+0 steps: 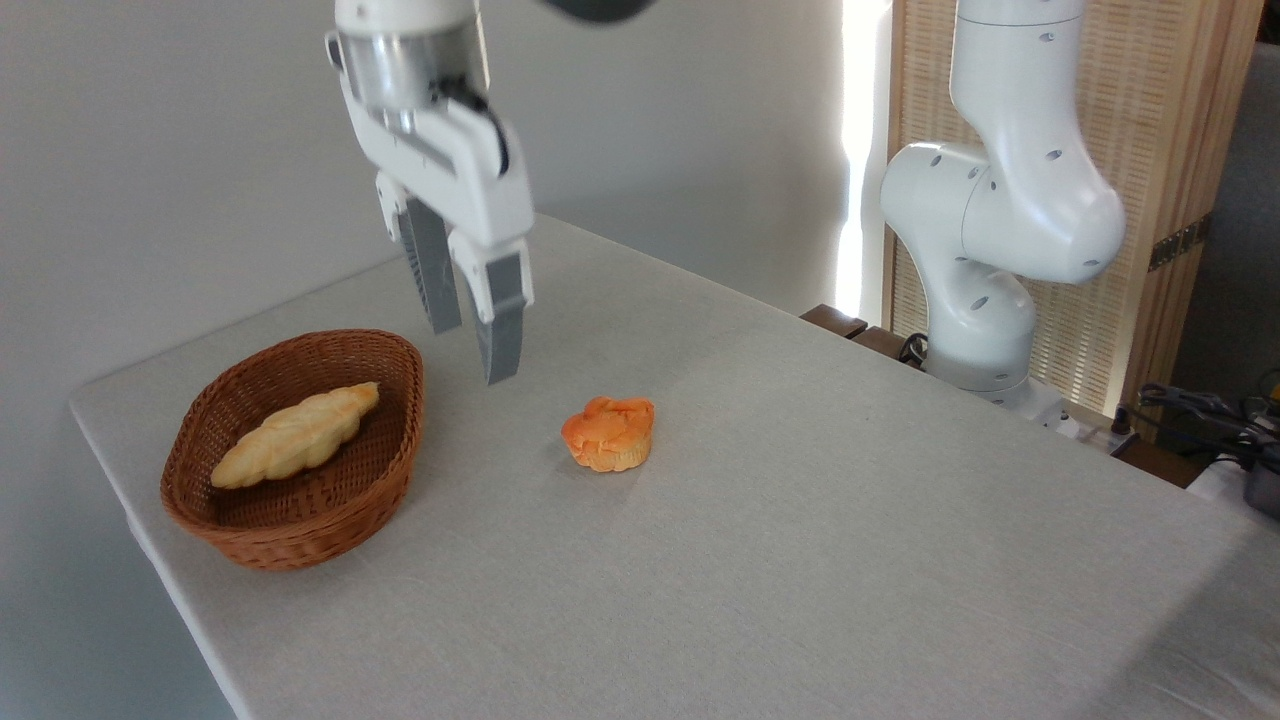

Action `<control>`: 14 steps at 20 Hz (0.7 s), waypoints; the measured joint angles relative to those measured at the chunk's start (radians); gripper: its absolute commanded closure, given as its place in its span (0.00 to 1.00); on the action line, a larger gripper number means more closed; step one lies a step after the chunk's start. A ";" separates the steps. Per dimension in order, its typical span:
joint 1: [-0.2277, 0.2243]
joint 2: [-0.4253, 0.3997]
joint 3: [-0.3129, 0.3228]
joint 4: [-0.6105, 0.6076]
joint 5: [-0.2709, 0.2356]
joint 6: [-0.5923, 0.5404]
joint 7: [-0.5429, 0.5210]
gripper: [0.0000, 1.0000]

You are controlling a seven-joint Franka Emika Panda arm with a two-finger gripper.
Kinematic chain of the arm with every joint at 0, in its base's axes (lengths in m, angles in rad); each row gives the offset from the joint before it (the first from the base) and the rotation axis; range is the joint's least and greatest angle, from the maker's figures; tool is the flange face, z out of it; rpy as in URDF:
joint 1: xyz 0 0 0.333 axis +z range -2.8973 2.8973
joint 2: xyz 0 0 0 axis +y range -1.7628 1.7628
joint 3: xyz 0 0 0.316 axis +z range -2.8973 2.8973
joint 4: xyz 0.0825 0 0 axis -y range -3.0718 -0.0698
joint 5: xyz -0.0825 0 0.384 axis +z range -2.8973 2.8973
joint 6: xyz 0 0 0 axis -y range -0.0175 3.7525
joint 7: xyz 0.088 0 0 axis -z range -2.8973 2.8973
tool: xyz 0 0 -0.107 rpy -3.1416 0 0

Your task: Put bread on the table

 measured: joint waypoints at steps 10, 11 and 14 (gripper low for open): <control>0.041 0.005 0.047 0.078 0.001 -0.120 0.007 0.00; 0.043 0.005 0.060 0.079 0.001 -0.120 0.010 0.00; 0.044 0.005 0.059 0.084 0.002 -0.120 0.011 0.00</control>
